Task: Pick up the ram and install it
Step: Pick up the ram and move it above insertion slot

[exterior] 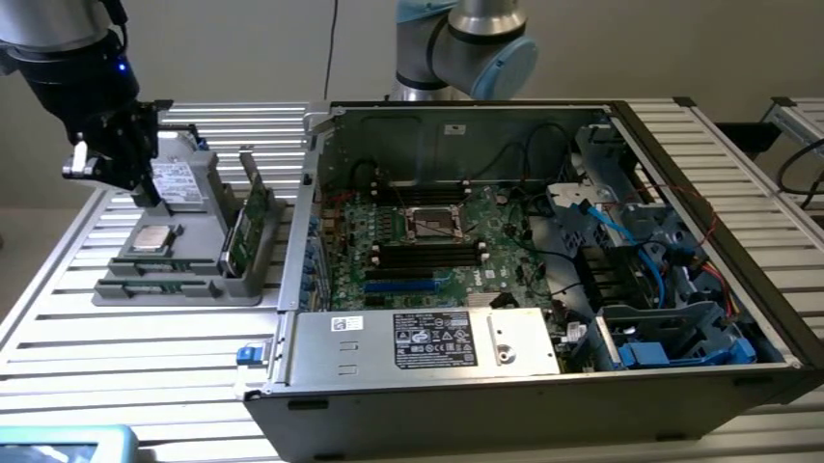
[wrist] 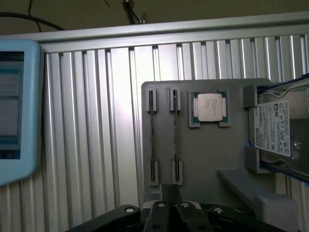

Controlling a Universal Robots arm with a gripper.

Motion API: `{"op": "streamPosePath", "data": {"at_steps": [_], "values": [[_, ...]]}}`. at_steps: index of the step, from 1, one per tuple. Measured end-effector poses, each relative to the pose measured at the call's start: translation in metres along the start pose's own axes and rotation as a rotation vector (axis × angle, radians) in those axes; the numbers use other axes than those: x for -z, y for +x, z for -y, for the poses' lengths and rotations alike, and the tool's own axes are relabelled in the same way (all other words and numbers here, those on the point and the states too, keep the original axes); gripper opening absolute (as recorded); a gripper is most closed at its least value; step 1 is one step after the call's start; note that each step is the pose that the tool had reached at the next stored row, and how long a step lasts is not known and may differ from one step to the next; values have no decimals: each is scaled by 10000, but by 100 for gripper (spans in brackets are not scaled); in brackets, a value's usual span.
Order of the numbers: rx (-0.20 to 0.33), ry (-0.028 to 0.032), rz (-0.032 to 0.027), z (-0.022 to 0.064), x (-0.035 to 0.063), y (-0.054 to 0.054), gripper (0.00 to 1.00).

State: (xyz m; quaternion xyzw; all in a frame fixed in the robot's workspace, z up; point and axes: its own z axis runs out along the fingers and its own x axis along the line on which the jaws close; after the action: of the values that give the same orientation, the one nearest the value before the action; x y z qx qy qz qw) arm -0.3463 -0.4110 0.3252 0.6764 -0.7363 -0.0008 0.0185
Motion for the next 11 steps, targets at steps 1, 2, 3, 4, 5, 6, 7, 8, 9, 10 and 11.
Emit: {"op": "streamPosePath", "data": {"at_steps": [1, 2, 3, 4, 5, 6, 7, 8, 9, 10, 11], "values": [[0, 1, 0, -3, 0, 1, 11], [-1, 0, 0, -7, -1, 1, 17], [-1, 0, 0, -12, -1, 1, 24], [-1, 0, -1, -25, -2, 2, 30], [0, 4, 0, -42, -5, 5, 30], [-1, 13, 1, -61, -10, 6, 36], [-1, 27, 2, -77, -20, 8, 36], [-1, 45, 4, -91, -34, 9, 42], [-2, 62, 5, -103, -48, 10, 42], [-2, 79, 8, -113, -63, 11, 42], [-3, 92, 9, -121, -81, 11, 42]]}}
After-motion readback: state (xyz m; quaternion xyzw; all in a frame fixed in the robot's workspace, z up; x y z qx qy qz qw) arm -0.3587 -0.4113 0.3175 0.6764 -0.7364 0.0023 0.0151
